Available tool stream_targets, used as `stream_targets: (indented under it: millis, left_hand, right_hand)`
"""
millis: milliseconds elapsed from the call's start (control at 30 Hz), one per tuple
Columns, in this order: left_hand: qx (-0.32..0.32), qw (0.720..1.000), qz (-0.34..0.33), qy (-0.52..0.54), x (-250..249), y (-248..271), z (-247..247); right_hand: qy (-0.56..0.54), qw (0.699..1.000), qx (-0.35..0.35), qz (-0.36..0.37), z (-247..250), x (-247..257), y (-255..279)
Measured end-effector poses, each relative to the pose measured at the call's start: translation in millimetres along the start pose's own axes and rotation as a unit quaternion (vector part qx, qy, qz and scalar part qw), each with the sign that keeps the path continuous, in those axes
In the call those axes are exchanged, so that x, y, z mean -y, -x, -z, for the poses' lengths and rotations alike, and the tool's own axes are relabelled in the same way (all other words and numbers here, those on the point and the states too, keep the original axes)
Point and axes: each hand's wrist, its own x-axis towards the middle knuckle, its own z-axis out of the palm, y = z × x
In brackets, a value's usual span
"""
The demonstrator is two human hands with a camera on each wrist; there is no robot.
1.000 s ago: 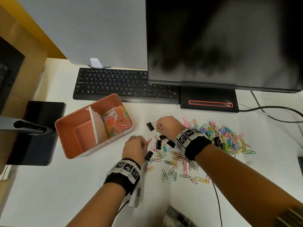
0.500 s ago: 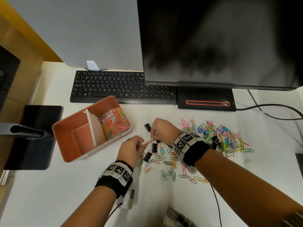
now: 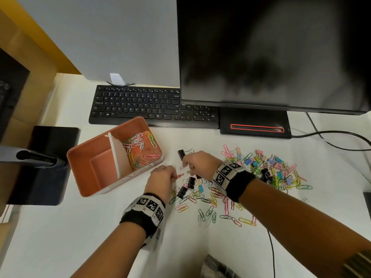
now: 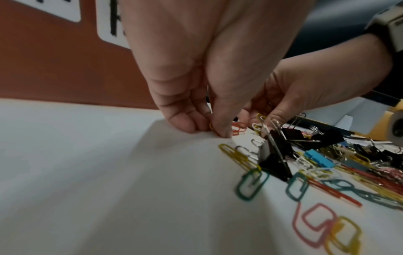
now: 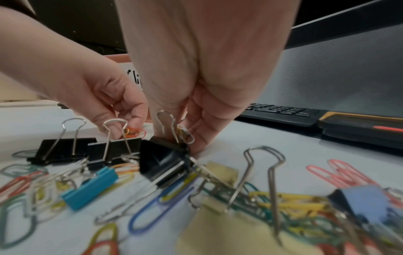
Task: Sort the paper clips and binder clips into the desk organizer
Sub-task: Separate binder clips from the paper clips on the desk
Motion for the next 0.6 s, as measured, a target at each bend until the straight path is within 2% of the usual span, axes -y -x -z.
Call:
stream_targets:
  millis: [233,400,500,600]
  left_hand:
    - [0.006,1.000,-0.002,-0.025,0,2,-7]
    - [0.003,1.000,-0.013,0.024,-5,15,1]
    - [-0.059,0.992,-0.068,0.084,-19,34,29]
    - [-0.179,0.974,-0.088,0.112,-25,49,80]
  right_hand:
    - [0.047,0.999,0.017,0.008,-3,-1,0]
    - [0.031,0.999,0.008,0.004,1,-2,6]
    - [-0.001,1.000,-0.026,0.015,21,6,19]
    - [-0.051,0.988,-0.126,0.068,45,32,30]
